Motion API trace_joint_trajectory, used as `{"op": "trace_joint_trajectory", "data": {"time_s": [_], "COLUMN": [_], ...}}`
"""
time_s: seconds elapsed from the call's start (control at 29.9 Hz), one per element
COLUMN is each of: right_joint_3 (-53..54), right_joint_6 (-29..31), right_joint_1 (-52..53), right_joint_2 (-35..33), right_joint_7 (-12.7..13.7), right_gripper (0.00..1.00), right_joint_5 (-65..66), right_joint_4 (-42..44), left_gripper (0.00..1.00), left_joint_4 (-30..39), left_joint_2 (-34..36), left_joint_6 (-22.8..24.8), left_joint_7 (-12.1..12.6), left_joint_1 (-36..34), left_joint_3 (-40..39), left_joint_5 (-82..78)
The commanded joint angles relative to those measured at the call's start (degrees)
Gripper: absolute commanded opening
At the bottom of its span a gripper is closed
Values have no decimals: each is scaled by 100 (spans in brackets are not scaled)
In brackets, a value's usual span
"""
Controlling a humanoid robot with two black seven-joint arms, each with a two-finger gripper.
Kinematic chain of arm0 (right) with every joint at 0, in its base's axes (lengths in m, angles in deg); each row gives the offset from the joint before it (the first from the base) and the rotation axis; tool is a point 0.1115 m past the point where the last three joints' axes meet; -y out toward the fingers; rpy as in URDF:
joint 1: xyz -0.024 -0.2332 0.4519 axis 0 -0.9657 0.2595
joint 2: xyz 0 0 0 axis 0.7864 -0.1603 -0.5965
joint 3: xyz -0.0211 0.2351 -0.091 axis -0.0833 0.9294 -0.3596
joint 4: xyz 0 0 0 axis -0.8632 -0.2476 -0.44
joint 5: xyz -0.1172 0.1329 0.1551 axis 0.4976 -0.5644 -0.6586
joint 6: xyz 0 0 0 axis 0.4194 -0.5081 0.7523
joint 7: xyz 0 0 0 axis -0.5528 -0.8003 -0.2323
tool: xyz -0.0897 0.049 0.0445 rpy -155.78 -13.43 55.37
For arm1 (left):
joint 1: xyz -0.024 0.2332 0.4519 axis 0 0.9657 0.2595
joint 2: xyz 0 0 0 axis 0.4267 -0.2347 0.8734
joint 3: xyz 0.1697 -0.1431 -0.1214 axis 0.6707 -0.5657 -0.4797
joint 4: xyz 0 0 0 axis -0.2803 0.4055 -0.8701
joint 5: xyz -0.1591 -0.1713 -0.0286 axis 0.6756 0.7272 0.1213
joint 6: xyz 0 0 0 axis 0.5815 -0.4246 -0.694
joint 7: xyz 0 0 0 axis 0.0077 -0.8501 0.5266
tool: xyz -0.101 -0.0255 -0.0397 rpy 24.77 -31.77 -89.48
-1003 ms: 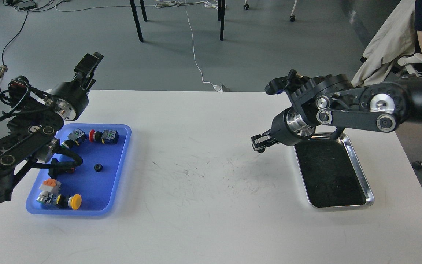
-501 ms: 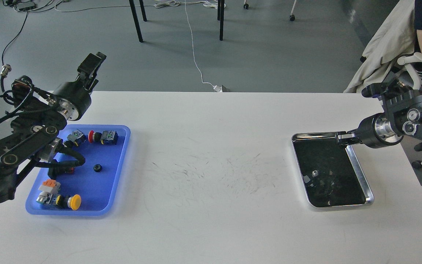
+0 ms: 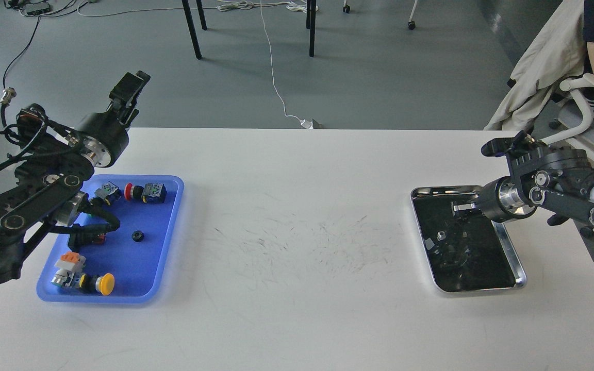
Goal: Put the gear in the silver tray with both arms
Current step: 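Move the gear into the silver tray and open the right gripper, then lift the right arm away from the silver tray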
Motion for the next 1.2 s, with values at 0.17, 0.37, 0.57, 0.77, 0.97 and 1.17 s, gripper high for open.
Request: {"op": "trace_joint_trajectory", "data": {"time_s": [0.17, 0.37, 0.57, 0.77, 0.97, 1.17], "right_joint_3": [616, 2529, 4281, 5029, 5038, 5038], "right_joint_6": [1, 1, 1, 1, 1, 1], "right_joint_1": [49, 32, -73, -933, -2426, -3509], "right_joint_2": [-67, -584, -1059, -2113, -2677, -2564], "right_joint_7": [1, 18, 10, -236, -1141, -1537], "right_gripper": [97, 97, 97, 97, 97, 97], "right_joint_5": [-65, -231, -1958, -5623, -7770, -8159], "right_joint_4": [-44, -105, -289, -922, -1011, -888], "left_gripper": [98, 98, 98, 98, 98, 98], "left_joint_4": [-9, -9, 35, 1035, 3116, 4385], "left_joint_2": [8, 34, 69, 763, 2386, 3900], "left_joint_6": [0, 0, 9, 105, 334, 395], "left_joint_7": [-9, 9, 61, 281, 307, 220], "left_joint_1": [1, 1, -43, -34, 343, 598], "left_joint_3": [0, 0, -9, 52, 570, 1317], "left_joint_5": [9, 9, 9, 0, -105, -1069]}}
